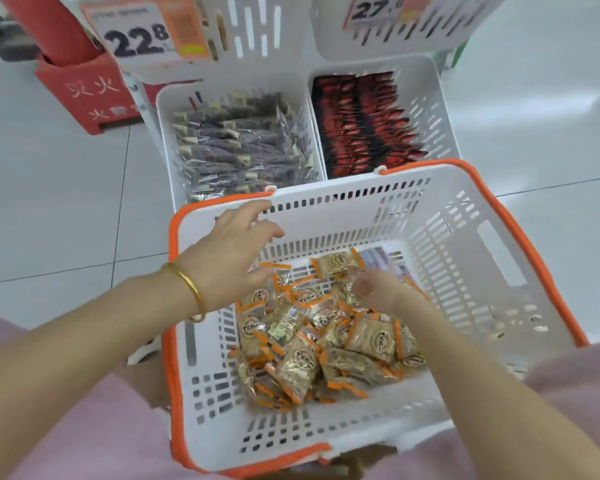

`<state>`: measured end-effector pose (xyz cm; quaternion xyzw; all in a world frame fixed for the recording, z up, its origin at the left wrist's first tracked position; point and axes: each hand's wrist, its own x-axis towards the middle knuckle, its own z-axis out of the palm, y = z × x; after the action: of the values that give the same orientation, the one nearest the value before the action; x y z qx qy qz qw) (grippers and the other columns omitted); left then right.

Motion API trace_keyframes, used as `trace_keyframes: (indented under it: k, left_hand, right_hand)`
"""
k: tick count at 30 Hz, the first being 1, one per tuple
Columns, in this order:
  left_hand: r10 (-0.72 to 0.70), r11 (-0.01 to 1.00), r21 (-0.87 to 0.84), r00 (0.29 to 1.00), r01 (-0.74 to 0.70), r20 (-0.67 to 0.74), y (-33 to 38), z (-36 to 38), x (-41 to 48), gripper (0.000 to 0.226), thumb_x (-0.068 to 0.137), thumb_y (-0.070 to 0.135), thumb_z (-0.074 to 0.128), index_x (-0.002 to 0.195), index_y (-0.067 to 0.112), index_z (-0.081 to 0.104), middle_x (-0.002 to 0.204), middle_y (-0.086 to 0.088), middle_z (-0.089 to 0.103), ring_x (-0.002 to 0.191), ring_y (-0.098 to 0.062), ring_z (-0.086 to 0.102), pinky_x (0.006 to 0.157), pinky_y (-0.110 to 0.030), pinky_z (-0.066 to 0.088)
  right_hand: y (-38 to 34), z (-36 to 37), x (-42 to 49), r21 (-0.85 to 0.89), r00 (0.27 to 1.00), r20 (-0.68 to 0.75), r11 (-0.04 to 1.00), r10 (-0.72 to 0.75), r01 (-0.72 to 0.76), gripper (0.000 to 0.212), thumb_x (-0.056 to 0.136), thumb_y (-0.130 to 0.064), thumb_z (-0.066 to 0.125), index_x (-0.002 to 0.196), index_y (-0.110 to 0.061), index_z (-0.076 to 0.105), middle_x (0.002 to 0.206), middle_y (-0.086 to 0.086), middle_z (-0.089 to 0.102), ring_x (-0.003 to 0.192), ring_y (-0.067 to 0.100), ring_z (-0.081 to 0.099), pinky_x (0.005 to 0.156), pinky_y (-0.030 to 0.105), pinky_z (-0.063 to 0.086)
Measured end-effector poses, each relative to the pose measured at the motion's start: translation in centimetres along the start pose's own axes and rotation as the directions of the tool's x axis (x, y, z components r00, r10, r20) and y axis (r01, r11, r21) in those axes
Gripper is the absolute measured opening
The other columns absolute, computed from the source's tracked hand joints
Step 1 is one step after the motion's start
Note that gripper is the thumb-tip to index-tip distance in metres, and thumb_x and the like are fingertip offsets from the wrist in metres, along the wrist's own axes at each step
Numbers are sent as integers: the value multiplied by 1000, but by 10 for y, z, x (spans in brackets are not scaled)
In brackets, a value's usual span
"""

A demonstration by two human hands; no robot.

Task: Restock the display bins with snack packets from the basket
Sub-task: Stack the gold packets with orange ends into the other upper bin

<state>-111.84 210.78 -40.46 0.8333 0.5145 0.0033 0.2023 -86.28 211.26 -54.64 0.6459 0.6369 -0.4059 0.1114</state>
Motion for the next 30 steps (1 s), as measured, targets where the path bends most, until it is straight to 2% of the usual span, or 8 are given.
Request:
trace_keyframes:
  k: [5, 8, 11, 15, 20, 24, 28, 30]
  left_hand:
    - [30, 1000, -3, 998, -29, 59, 10, 7, 13, 49, 90, 30, 57, 135, 25, 40, 154, 3, 7, 139, -16, 13, 110, -34, 24]
    - [39, 999, 0, 998, -40, 51, 13, 5, 20, 48, 90, 30, 57, 135, 24, 40, 154, 3, 8, 139, -16, 12, 110, -35, 27]
    - [46, 999, -1, 997, -46, 54, 17, 5, 24, 47, 91, 29, 57, 135, 24, 41, 154, 3, 9, 140, -16, 13, 109, -37, 28]
    - [54, 999, 7, 995, -54, 82, 19, 8, 26, 47, 91, 30, 56, 135, 24, 40, 154, 2, 9, 140, -16, 14, 111, -36, 27]
    - [37, 999, 0, 995, -37, 89, 17, 8, 23, 46, 91, 30, 56, 134, 26, 40, 154, 3, 8, 139, -16, 15, 109, -35, 27]
    - [21, 1000, -13, 996, -19, 89, 16, 7, 22, 46, 91, 30, 56, 134, 25, 40, 153, 2, 10, 139, -17, 15, 109, -34, 26]
    - [-34, 998, -48, 995, 39, 93, 14, 6, 23, 53, 90, 30, 58, 138, 23, 36, 153, 0, 13, 140, -19, 17, 112, -34, 24]
    - [-78, 991, -96, 991, 89, 113, 13, 6, 25, 58, 91, 29, 58, 141, 20, 32, 151, -2, 20, 138, -19, 24, 112, -32, 27]
  right_hand:
    - [10, 23, 1, -219, 985, 170, 974, -27, 64, 45, 84, -16, 64, 127, -8, 52, 125, 11, 58, 111, 28, 56, 94, 42, 49]
    - [15, 29, 0, -187, 991, 131, 981, -28, 52, 52, 80, -18, 70, 126, -13, 47, 110, 4, 59, 98, 24, 56, 80, 36, 49]
    - [21, 31, -2, -325, 992, 126, 945, 6, 35, 58, 74, -36, 76, 118, -20, 42, 98, -1, 57, 90, 19, 45, 74, 33, 43]
    - [22, 31, -2, -356, 998, 49, 933, -32, 48, 47, 76, -40, 74, 110, -19, 49, 92, 0, 59, 82, 18, 44, 67, 31, 42]
    - [10, 19, -2, -167, 993, 30, 979, -117, 120, 33, 77, -28, 75, 95, -17, 50, 73, -5, 48, 73, 19, 48, 58, 29, 38]
    - [4, 1, -5, 146, 983, -77, 973, -166, 176, 32, 80, -18, 74, 93, -15, 45, 79, -2, 44, 65, 13, 43, 55, 26, 37]
    - [-17, -35, -19, 534, 961, -253, 813, -109, 233, 32, 79, -17, 75, 95, -13, 48, 78, 1, 46, 62, 15, 46, 53, 25, 41]
    - [-30, -51, -25, 695, 953, -274, 659, -128, 288, 28, 80, -14, 74, 92, -15, 49, 73, 5, 50, 61, 20, 47, 52, 26, 39]
